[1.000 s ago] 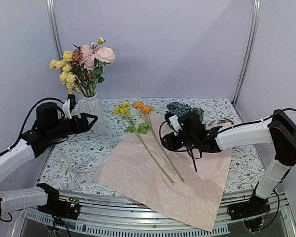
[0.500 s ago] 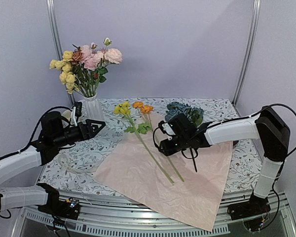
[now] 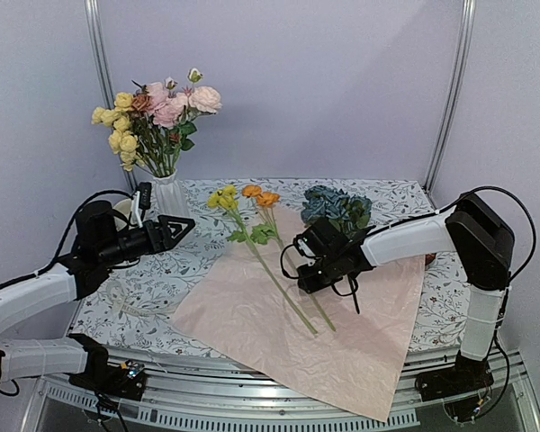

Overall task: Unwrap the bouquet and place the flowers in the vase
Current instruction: Pick up the fake flower from the flattened wrapping paper, then pass from the right arm to the left

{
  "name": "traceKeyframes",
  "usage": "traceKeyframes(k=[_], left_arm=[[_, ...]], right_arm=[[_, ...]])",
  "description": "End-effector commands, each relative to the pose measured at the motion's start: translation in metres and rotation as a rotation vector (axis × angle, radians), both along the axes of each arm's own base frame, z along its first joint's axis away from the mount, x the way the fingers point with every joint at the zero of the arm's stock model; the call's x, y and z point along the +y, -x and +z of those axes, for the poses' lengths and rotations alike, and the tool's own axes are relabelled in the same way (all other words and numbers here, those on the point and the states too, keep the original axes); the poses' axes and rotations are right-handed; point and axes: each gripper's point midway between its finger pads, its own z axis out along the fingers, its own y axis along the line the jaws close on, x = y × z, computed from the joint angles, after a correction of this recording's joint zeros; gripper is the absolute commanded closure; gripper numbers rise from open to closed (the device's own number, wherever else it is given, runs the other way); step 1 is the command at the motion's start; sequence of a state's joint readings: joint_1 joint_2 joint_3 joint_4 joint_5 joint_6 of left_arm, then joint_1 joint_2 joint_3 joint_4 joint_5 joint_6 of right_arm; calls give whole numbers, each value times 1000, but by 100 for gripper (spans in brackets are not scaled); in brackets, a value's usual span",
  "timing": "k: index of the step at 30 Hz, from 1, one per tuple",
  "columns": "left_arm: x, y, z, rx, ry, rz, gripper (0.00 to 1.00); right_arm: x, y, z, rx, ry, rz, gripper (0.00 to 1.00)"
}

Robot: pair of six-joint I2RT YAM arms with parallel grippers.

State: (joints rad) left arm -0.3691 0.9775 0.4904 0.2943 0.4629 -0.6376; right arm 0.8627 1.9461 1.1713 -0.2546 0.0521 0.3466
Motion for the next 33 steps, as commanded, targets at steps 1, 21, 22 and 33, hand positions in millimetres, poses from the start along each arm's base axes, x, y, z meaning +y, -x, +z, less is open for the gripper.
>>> traceKeyframes(k=[1,21,22,33], left_arm=[[-4,-2,11,-38,-12,-13,16],[-5,3,33,-90,-35,-25,15],[-6,4,35,-98,-33,-29,14],[-41,25,61,-182,48,-165,11]], right_arm=[[1,-4,-3,0,15,-18,74],[-18,-15,151,-392,-358,-131,96],[-22,-11,159,-417,-387,-127,96],[-49,73,265,-717,-798,170,96]])
